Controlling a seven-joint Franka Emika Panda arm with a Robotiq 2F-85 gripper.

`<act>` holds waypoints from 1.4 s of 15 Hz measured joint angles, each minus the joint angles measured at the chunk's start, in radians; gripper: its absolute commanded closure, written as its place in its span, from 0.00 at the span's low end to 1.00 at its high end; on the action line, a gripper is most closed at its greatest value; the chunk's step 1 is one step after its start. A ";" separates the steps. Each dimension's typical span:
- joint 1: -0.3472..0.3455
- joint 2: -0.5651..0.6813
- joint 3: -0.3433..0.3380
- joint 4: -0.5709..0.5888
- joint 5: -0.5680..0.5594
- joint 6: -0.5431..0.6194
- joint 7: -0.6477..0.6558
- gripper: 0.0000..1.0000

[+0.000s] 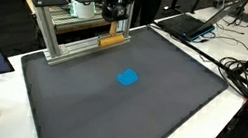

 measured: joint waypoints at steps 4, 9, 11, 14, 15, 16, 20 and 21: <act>0.034 -0.220 0.007 -0.206 0.001 0.059 0.116 0.78; 0.053 -0.446 0.048 -0.380 -0.003 0.081 0.203 0.53; 0.055 -0.497 0.062 -0.416 -0.004 0.081 0.214 0.53; 0.055 -0.512 0.063 -0.430 -0.005 0.081 0.216 0.78; 0.055 -0.511 0.063 -0.430 -0.005 0.081 0.216 0.78; 0.055 -0.509 0.064 -0.430 -0.005 0.081 0.216 0.78; 0.057 -0.499 0.065 -0.433 -0.005 0.082 0.201 0.78; 0.057 -0.498 0.065 -0.438 -0.005 0.082 0.194 0.78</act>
